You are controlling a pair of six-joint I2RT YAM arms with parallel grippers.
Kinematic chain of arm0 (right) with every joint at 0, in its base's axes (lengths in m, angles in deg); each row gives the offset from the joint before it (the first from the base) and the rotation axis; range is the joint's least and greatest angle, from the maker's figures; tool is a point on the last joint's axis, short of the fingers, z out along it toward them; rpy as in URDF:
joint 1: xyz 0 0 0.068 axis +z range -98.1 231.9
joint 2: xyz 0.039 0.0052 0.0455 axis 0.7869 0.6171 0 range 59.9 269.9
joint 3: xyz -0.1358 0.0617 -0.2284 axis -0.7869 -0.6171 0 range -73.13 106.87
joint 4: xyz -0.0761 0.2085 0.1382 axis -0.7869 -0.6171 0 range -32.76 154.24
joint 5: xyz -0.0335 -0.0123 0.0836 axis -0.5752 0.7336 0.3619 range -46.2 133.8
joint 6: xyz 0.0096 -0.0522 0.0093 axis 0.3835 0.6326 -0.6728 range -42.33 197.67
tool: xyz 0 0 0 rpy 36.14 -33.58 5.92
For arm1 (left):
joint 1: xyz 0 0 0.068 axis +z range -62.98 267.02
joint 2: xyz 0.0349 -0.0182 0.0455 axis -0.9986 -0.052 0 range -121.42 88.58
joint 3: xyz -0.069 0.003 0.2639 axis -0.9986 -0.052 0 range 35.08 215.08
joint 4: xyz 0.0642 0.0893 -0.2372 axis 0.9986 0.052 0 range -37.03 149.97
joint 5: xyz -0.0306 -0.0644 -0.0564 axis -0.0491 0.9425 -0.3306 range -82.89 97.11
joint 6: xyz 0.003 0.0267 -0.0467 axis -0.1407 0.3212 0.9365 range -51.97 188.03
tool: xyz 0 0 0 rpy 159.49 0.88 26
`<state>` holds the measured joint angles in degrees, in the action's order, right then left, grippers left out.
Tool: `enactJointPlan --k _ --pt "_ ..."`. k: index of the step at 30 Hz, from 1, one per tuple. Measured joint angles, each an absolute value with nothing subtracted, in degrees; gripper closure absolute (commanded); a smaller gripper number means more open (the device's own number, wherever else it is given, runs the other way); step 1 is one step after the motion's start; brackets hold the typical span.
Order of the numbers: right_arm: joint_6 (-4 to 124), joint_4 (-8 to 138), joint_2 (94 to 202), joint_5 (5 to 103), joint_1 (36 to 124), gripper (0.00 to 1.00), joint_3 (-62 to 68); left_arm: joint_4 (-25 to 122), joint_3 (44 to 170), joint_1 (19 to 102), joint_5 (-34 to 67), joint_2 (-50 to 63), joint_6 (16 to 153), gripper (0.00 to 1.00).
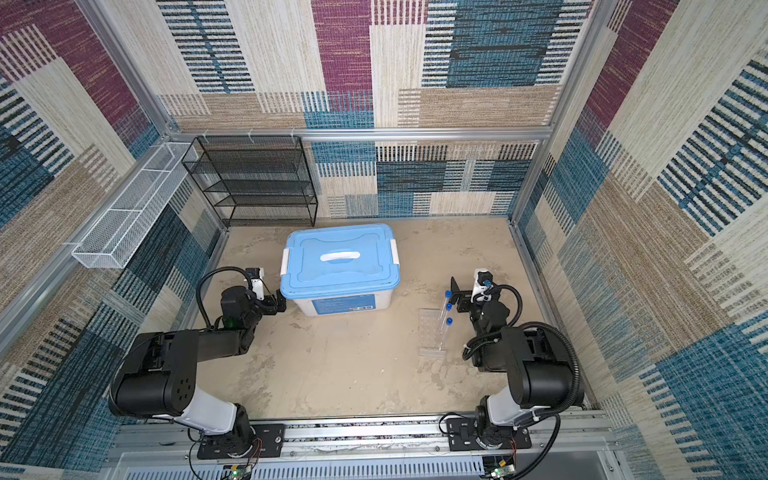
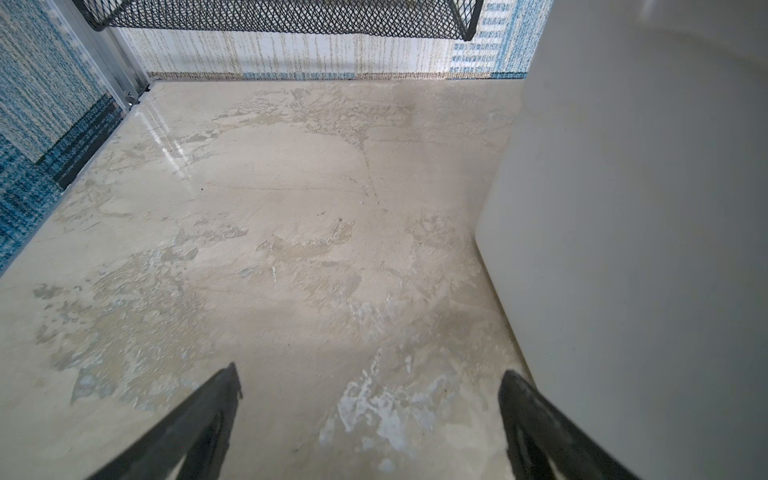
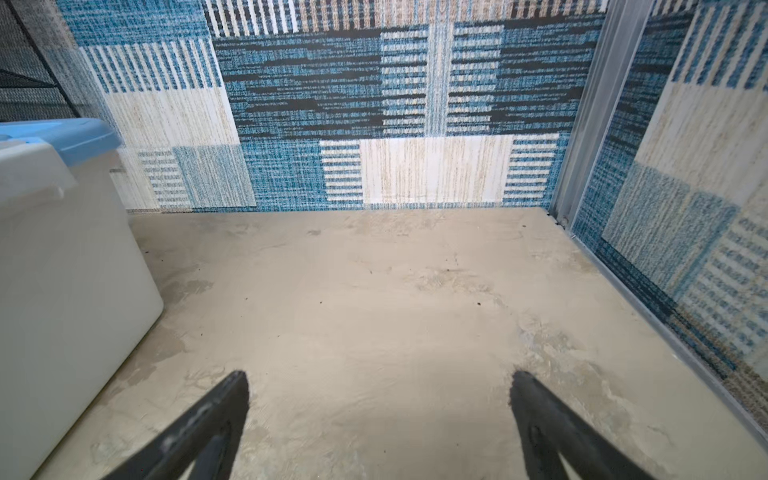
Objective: Organize the chemistry lab equipment
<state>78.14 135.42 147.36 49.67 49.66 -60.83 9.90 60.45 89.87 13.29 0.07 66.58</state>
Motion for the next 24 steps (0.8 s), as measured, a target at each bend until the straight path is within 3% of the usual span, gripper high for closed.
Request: enactJointPlan --k 24 --pt "78.34 133.67 146.83 49.63 49.75 0.01 -60.37 9.72 60.43 89.87 13.29 0.09 66.58 0.01"
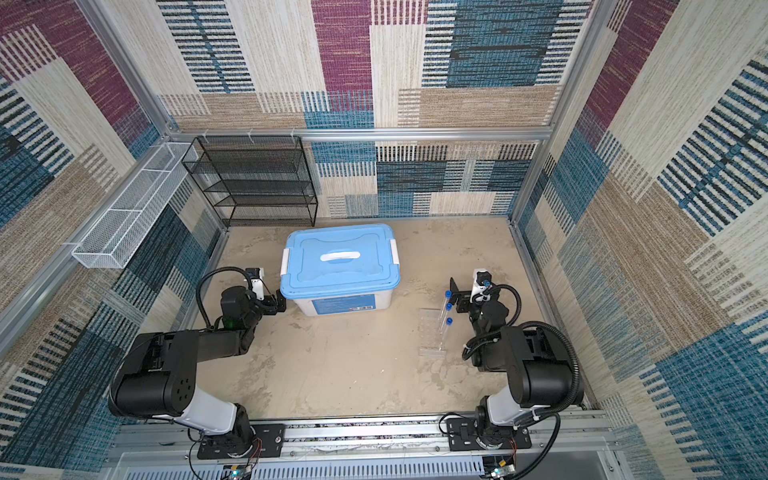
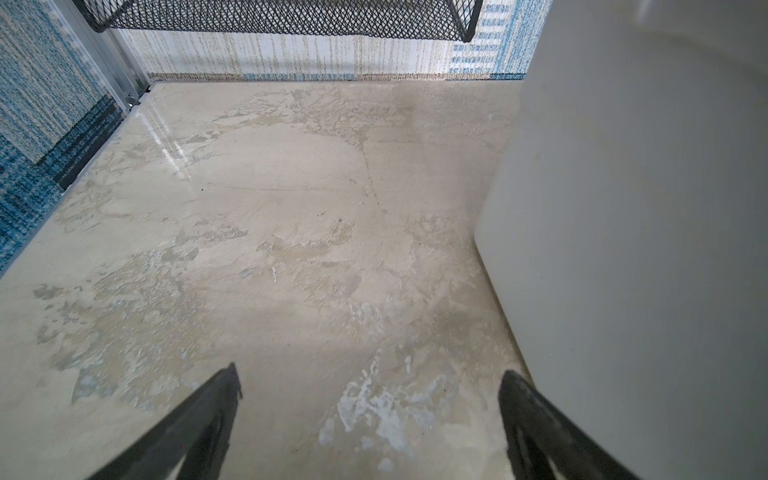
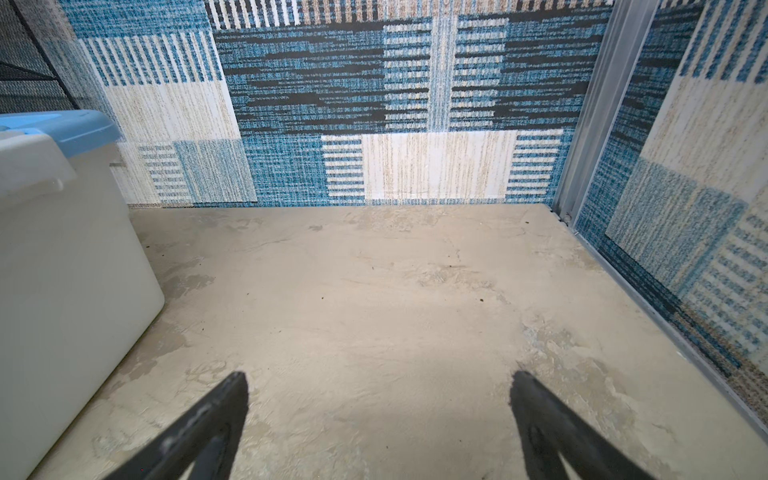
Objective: Organize the chemistry lab equipment
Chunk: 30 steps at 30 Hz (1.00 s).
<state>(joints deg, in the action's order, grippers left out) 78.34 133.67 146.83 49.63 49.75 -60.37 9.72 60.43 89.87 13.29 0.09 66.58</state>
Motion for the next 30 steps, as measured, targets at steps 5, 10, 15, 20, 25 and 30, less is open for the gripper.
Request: enactJointPlan --k 5,10,15,20,25,30 --pt "79.23 133.43 139.64 51.00 49.81 0.01 -62.10 9.72 60.43 89.87 13.29 0.09 66.58 0.01" --pt "79.17 132.51 146.59 50.44 49.88 0.01 -59.83 9.70 60.43 89.87 13.29 0.09 66.58 0.01" --pt "78.53 133.95 147.75 48.62 49.85 0.01 -60.81 9.66 60.43 89.87 13.29 0.09 66.58 0.01" --pt "78.27 134.85 147.84 48.12 49.85 0.01 -60.81 9.68 60.43 89.87 13.31 0.09 66.58 0.01" --pt "78.08 134.91 147.84 47.75 49.85 0.01 -60.81 9.70 60.43 89.87 13.31 0.09 66.58 0.01" --pt "78.10 134.91 147.99 47.75 49.85 0.01 -60.81 9.94 61.10 89.87 13.31 -0.46 66.58 0.01"
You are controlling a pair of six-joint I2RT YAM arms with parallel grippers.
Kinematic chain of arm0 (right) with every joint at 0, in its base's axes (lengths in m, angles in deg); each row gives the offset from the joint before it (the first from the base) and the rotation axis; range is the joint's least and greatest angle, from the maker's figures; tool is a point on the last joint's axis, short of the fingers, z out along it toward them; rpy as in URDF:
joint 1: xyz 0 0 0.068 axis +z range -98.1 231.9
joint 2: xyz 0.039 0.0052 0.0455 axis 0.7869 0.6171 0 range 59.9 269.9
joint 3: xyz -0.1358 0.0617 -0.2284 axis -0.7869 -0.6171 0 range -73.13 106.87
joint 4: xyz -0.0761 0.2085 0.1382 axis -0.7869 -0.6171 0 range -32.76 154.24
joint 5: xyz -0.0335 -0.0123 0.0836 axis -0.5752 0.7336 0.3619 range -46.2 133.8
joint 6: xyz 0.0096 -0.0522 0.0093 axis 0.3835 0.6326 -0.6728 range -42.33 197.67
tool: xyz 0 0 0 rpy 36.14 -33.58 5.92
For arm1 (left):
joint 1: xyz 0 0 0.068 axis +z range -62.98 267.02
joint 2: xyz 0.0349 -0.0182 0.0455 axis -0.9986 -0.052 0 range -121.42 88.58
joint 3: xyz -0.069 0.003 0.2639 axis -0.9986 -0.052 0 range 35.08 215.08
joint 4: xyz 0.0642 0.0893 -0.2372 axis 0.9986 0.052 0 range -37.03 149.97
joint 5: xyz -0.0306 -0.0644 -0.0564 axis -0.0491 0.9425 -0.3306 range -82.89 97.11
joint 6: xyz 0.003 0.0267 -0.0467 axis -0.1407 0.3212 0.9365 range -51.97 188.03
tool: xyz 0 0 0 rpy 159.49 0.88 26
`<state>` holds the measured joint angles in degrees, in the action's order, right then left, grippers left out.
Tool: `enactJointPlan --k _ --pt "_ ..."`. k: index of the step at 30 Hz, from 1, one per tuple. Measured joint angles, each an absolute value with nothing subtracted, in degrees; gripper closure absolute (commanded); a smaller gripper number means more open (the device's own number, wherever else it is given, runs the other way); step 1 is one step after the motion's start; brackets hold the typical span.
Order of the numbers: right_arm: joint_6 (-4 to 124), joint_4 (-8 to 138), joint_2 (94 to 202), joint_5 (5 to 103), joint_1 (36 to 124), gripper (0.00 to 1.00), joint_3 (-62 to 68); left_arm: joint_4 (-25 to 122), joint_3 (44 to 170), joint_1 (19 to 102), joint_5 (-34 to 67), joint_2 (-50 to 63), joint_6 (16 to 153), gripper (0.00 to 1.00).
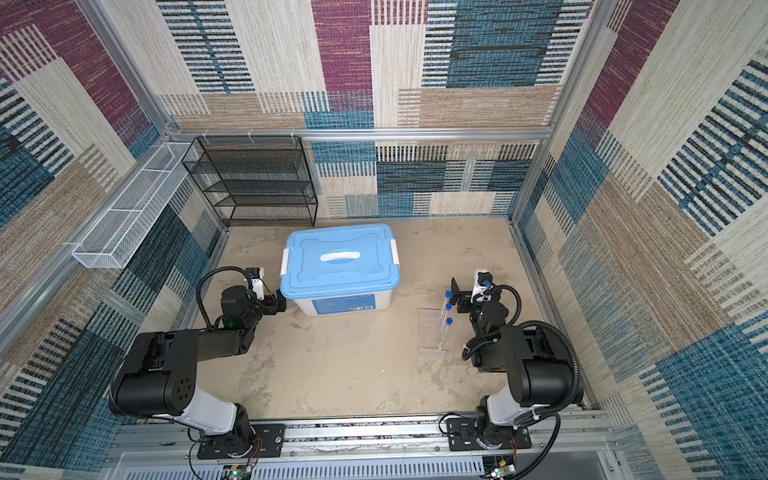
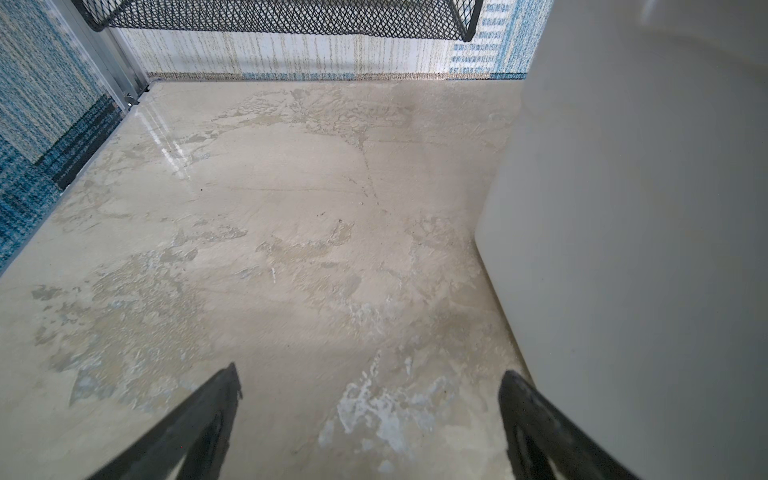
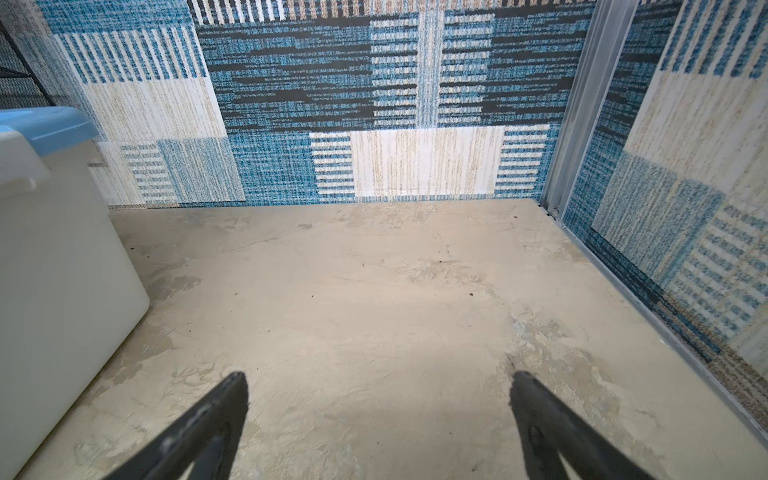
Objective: Organize the chemistry lab equipment
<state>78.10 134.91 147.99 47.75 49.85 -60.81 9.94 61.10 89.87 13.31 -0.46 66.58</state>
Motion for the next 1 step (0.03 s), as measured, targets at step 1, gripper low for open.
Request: enactJointPlan --k 1 --pt "78.10 134.91 147.99 47.75 49.85 0.01 -60.81 9.90 61.12 89.87 13.31 -0.43 66.58 0.01"
